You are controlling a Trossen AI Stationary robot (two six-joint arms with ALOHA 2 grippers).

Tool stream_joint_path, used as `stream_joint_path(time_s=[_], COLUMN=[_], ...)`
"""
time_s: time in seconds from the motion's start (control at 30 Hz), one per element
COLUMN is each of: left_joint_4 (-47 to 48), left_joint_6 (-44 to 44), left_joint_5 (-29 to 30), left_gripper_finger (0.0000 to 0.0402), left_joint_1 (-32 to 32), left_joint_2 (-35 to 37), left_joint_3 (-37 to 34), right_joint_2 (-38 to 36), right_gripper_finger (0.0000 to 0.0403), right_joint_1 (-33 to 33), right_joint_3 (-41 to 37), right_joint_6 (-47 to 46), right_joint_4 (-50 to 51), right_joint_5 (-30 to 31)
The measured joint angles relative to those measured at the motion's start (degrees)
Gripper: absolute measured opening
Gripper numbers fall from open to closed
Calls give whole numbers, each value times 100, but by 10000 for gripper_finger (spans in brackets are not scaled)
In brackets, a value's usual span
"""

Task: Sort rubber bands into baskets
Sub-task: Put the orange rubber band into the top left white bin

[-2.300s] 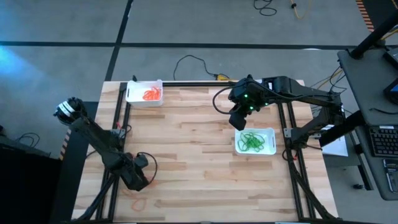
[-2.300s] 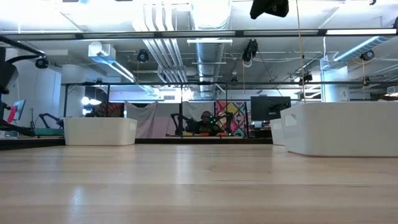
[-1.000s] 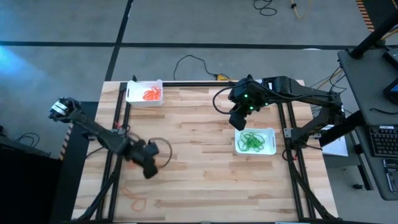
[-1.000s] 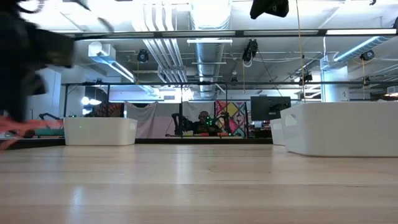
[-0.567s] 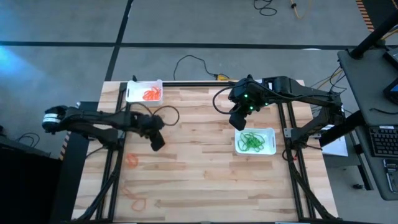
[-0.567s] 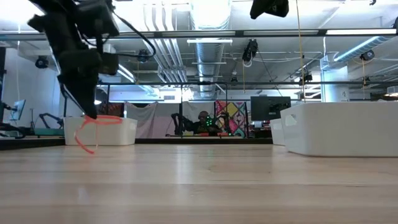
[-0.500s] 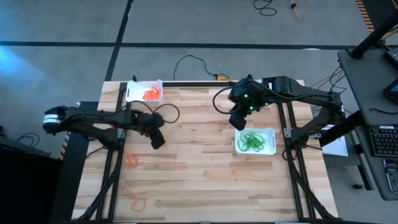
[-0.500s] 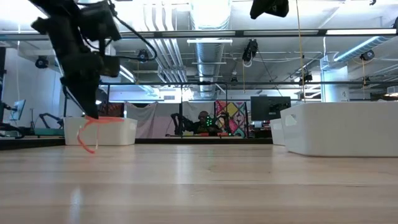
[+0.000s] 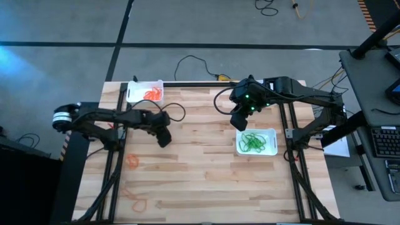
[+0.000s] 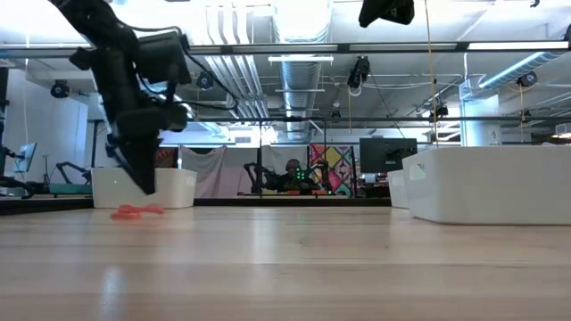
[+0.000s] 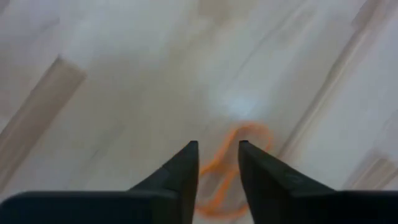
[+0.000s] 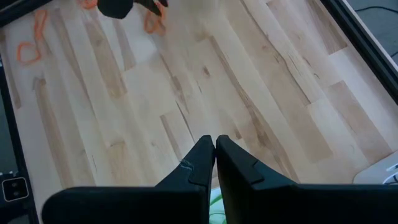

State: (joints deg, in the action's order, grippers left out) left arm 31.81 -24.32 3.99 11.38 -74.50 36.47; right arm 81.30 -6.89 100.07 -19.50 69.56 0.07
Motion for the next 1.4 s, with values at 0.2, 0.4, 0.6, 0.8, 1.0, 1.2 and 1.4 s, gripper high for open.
stream_joint_path(time_s=[0.2, 0.4, 0.6, 0.8, 1.0, 1.2, 1.4], left_joint_4=[-296, -335, -376, -396, -451, -204, 168], left_joint_6=[345, 1508, 1870, 1372, 919, 734, 992], left_joint_5=[-178, -256, -273, -179, -87, -84, 26], left_gripper_finger=[161, 202, 199, 116, 10, 1, 0], left_joint_1=[-83, -388, -385, -381, -267, 286, 1488], left_joint_2=[-253, -452, -982, -1363, -1025, -198, 431], left_joint_3=[109, 125, 104, 145, 99, 249, 890], right_joint_2=[0, 0, 0, 0, 0, 0, 0], right_gripper_finger=[13, 13, 13, 13, 13, 13, 13], right_joint_1=[1, 1, -1, 2, 1, 0, 1], right_joint_3=[0, 0, 0, 0, 0, 0, 0], right_joint_6=[-1, -1, 0, 1, 1, 1, -1], right_joint_4=[2, 0, 1, 2, 0, 1, 1], right_joint_5=[-2, -2, -1, -2, -1, -2, -2])
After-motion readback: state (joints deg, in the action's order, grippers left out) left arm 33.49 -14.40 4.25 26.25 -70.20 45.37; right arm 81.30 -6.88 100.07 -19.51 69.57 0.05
